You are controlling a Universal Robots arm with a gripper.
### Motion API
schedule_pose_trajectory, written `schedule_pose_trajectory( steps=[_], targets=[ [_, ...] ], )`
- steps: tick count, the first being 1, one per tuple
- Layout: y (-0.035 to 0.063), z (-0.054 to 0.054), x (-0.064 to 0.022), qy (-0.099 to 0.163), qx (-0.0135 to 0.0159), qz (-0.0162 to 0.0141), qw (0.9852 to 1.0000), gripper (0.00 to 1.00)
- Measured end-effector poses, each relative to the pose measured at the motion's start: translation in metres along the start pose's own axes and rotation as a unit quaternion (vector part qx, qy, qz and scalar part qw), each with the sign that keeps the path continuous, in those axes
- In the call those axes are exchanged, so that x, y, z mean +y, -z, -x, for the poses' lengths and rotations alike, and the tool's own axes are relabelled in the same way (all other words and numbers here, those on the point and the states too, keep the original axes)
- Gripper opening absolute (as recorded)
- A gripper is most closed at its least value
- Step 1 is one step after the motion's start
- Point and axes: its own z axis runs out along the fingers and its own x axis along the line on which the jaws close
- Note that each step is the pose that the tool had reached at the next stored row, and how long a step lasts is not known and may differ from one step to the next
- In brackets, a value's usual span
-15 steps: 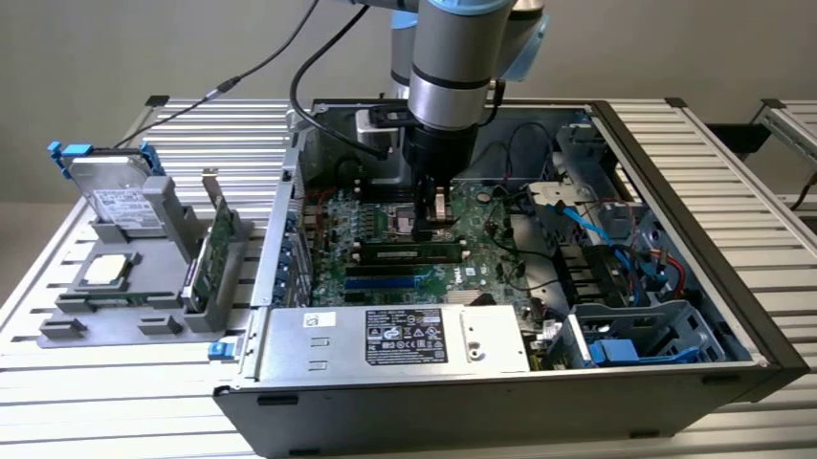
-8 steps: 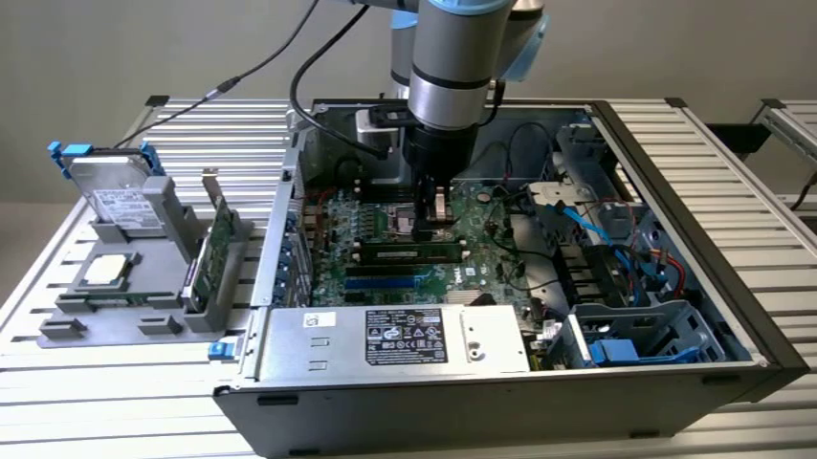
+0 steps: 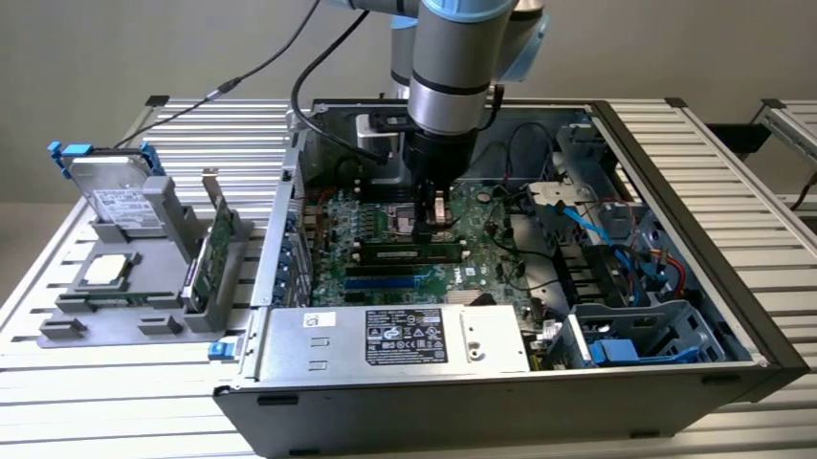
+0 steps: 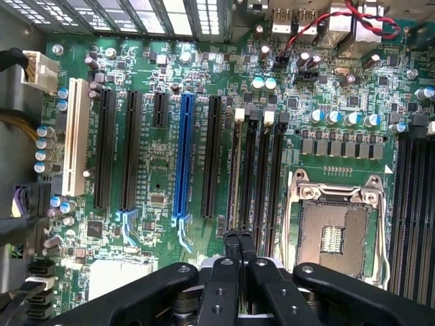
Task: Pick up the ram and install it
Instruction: 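Press down the ram until it locks into place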
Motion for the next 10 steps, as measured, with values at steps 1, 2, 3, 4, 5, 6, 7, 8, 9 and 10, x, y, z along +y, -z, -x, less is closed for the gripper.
schedule_pose_trajectory(
  steps=[1,2,3,4,5,6,7,8,9,10],
  targets=[
    [-0.0005,0.0000,0.0000,0.000,0.0000,0.0000,1.0000,0.10],
    [-0.0011,0.0000,-0.0001,0.000,0.0000,0.0000,1.0000,0.10],
    [-0.0018,0.0000,-0.0001,0.000,0.0001,0.0000,1.0000,0.10],
    [-0.0026,0.0001,-0.0002,0.000,0.0001,0.0000,1.0000,0.10],
    [-0.0032,0.0001,-0.0002,0.000,0.0001,0.0000,1.0000,0.10],
    [-0.0038,0.0001,-0.0002,0.000,0.0002,0.0000,1.0000,0.10],
    [-0.0046,0.0001,-0.0003,0.000,0.0003,0.0000,1.0000,0.10],
    [-0.0052,0.0001,-0.0003,0.000,0.0005,0.0001,1.0000,0.10],
    [-0.0059,0.0002,-0.0004,0.000,0.0007,0.0001,1.0000,0.10],
    [-0.0064,0.0001,-0.0004,0.000,0.0011,0.0001,1.0000,0.10]
  ],
)
